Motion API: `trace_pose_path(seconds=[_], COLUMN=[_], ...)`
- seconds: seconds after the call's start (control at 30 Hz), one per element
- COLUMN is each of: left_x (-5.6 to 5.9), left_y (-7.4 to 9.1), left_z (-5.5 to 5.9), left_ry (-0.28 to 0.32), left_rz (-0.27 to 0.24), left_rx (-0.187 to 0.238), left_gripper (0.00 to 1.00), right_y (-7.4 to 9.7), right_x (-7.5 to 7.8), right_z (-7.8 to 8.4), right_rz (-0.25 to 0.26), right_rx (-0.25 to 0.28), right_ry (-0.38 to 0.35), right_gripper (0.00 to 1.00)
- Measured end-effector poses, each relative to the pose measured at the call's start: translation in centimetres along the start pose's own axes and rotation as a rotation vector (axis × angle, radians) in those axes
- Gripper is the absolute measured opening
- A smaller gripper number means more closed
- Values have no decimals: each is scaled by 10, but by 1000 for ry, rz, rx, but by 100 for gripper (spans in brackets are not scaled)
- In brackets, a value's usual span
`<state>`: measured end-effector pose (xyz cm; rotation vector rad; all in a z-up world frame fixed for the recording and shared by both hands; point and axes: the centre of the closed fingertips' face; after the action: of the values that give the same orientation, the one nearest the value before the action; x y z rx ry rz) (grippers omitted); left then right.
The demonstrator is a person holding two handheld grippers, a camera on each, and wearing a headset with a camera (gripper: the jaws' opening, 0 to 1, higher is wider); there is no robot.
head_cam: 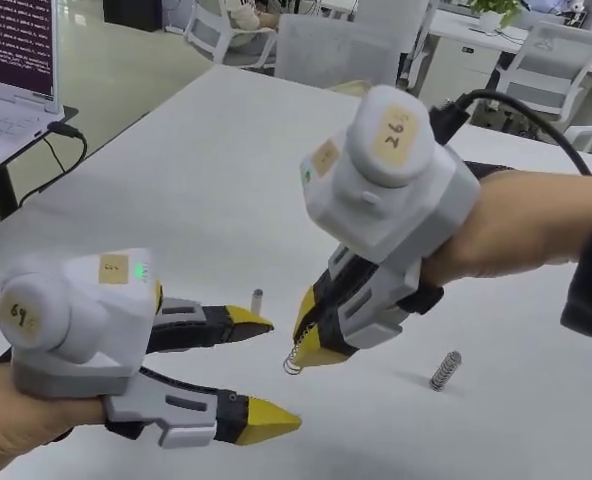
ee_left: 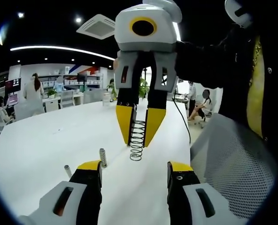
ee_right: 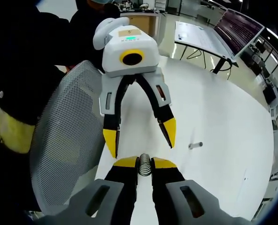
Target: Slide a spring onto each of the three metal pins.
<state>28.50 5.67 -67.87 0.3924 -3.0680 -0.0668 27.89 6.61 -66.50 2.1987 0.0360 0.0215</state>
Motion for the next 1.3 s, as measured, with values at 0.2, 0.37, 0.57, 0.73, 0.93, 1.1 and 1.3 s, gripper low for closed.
trace_pose_path(seconds=[0.2, 0.37, 0.57, 0.73, 0.93, 1.1, 1.3], left_x=[-4, -8, -11, -16, -20, -21, -22], left_y=[11, 19, 27, 34, 40, 42, 42], left_z=[4, 8, 12, 14, 20, 26, 28], left_ry=[4, 1, -1, -3, -11, -16, -18], left_rz=[-34, -59, -88, -117, -146, -158, -168], left_rx=[-3, -12, -14, -9, -22, -37, -42], left_gripper=[59, 61, 64, 66, 66, 66, 66], right_y=[-1, -1, 1, 4, 4, 3, 0], right_x=[2, 4, 9, 17, 27, 40, 58], right_z=[0, -1, -3, -6, -6, -7, -6], right_rz=[1, 1, 6, 16, 26, 36, 46], right_rx=[-6, -13, -20, -21, -29, -29, -35], right_ry=[3, 7, 14, 15, 18, 12, 9], right_gripper=[8, 8, 8, 8, 8, 8, 8])
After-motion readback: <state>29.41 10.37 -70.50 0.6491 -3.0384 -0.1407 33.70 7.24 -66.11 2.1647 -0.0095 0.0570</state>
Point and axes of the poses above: the centre of the closed fingertips' face, and the gripper's own axes: y roughly backward along the fingers, x roughly to its right, z roughly out of its underside, and after that the axes turned 12 degrees about x, right-handed
